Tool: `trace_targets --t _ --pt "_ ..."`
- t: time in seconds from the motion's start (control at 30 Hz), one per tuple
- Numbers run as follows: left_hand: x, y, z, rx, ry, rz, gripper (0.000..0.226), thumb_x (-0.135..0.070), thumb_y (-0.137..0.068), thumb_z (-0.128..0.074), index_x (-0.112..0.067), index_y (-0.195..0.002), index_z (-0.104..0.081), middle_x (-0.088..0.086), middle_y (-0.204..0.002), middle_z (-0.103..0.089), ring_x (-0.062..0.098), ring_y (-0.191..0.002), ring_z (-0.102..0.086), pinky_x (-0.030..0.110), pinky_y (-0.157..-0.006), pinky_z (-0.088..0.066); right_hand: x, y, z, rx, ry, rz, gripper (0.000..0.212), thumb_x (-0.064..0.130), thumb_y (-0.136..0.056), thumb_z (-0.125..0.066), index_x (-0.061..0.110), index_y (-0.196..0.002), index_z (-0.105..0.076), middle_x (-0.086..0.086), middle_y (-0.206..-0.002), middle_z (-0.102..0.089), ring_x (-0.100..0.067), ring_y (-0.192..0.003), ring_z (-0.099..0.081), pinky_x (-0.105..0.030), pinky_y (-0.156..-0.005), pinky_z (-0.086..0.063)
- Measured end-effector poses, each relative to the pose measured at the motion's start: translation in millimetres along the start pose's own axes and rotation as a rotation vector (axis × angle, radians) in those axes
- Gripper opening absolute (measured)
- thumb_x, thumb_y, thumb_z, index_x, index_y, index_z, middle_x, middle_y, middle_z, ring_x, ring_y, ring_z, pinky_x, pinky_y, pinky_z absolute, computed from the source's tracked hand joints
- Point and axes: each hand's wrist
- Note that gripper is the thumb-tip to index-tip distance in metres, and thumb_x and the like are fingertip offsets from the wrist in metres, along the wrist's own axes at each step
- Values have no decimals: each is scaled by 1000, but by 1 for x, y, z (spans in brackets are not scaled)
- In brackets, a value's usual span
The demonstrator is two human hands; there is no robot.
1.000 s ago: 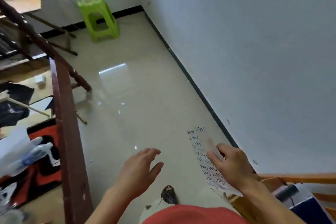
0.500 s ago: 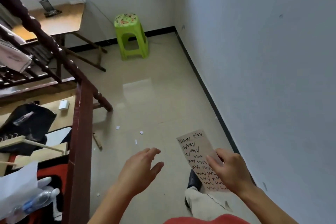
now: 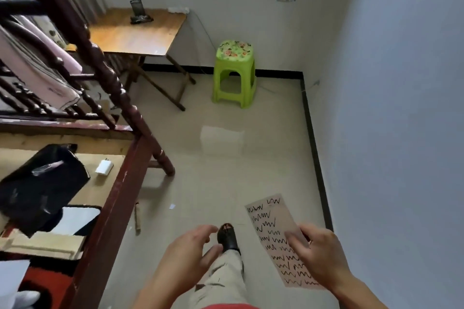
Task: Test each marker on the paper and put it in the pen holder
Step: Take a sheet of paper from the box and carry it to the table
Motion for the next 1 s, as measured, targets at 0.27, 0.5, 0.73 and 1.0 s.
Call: trace_targets --t 0.27,0.5,0.73,1.0 --pt "3 -194 103 -161 24 -92 28 -39 -89 -55 -29 -115 -57 -17 -95 -59 -2 -88 -54 21 -76 -43 45 -198 15 -52 -3 -10 34 34 -86 -68 16 -60 -56 1 -55 -62 -13 -50 -57 -30 -44 -41" --pt "19 -330 156 -137 90 -41 38 -54 -79 -46 -31 -105 -61 -18 -82 -60 -3 -78 -56 27 -73 -48 65 -348 21 -64 -52 -14 38 33 -85 -69 19 -56 -47 1 -54 -59 -13 -49 -57 -33 -43 -45" --pt "33 -474 198 -197 149 125 39 -57 -75 -44 -33 -100 -62 -19 -76 -61 -4 -74 -57 25 -69 -49 65 -542 15 10 -68 95 39 55 -82 -52 21 -62 -53 7 -61 -61 -11 -54 -59 -39 -48 -51" --pt "48 -586 260 -328 271 363 31 -55 -73 -51 -40 -99 -60 -24 -76 -60 -2 -72 -58 28 -69 -50 123 -747 19 107 116 333 38 51 -80 -55 19 -59 -49 11 -54 -54 -10 -47 -48 -31 -47 -41"
Point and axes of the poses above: each hand's wrist, its own y-axis away from the middle knuckle, its own z-axis out of the back of the hand, x = y × z
